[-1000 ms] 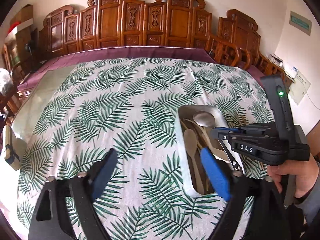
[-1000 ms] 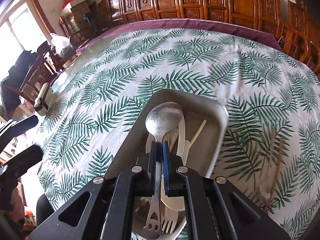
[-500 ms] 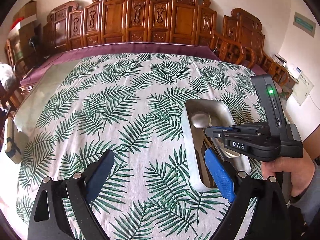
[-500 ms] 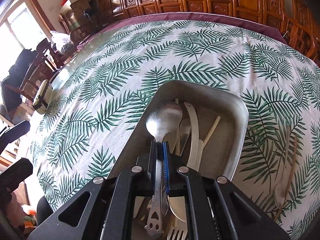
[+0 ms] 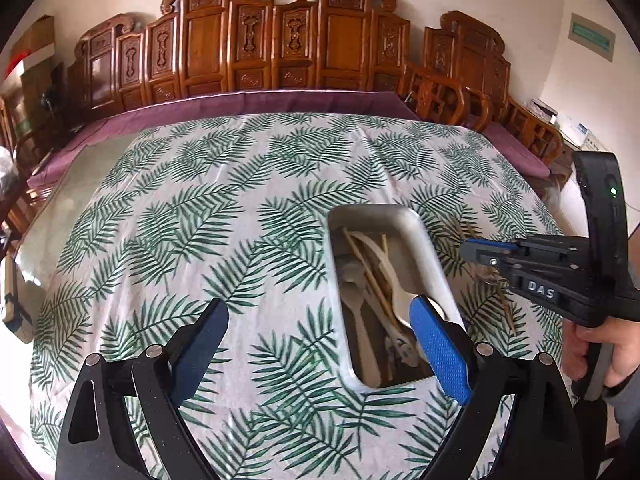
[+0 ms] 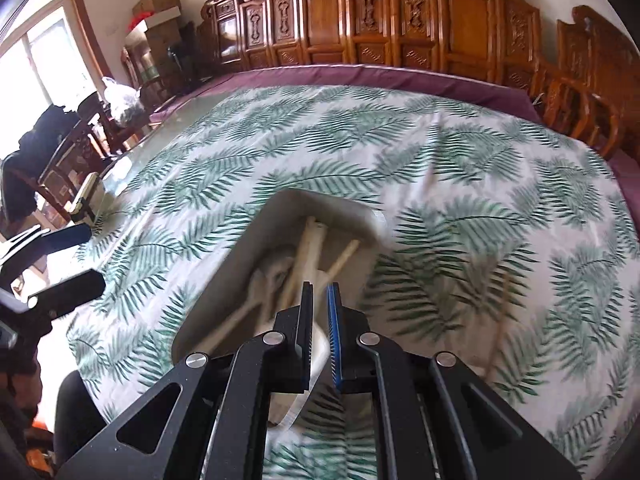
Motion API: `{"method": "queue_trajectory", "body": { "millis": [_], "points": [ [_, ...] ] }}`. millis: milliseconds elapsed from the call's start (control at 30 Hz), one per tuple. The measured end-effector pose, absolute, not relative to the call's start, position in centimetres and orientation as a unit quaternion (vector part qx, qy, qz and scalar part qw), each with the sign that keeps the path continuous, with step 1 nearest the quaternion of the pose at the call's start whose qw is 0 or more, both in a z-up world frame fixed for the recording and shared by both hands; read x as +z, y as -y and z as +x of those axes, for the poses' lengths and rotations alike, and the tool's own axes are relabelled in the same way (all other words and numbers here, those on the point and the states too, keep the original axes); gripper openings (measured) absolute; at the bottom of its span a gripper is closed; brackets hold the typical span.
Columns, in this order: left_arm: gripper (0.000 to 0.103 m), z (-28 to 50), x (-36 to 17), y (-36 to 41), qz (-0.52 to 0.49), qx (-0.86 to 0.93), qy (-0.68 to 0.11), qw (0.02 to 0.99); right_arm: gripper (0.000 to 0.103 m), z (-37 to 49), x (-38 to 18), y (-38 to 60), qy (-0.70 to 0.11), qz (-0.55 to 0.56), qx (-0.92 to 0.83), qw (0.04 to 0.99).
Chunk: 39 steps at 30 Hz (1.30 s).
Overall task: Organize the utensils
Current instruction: 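Open the right gripper and withdraw both grippers toward the remaining fork and chopstick, then grasp the wooden chopstick with the right gripper while the left gripper approaches the metal spoon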
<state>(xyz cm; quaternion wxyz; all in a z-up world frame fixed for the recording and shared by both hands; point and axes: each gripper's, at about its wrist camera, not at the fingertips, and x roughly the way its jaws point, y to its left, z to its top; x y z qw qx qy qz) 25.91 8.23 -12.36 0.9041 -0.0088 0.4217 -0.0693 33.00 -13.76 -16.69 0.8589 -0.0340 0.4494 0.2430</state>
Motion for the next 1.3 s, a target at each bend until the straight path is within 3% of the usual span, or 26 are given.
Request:
{"method": "queue_trajectory", "body": {
  "millis": [367, 733, 1300],
  "points": [
    [0.088, 26.8, -13.1, -2.0, 0.0, -0.116, -0.429, 0.896, 0.011, 32.8, -20.3, 23.1, -0.478, -0.037, 0.165, 0.862],
    [0.088, 27.5, -14.3, 1.9, 0.014, -0.136, -0.443, 0.886, 0.011, 34.7, -25.2, 24.5, -0.518, -0.02, 0.149, 0.842],
    [0.088, 29.1, -15.6, 5.4, 0.03, -0.144, -0.461, 0.875, 0.006, 35.3, -26.5, 25.6, -0.53, -0.027, 0.148, 0.834]
  ]
}}
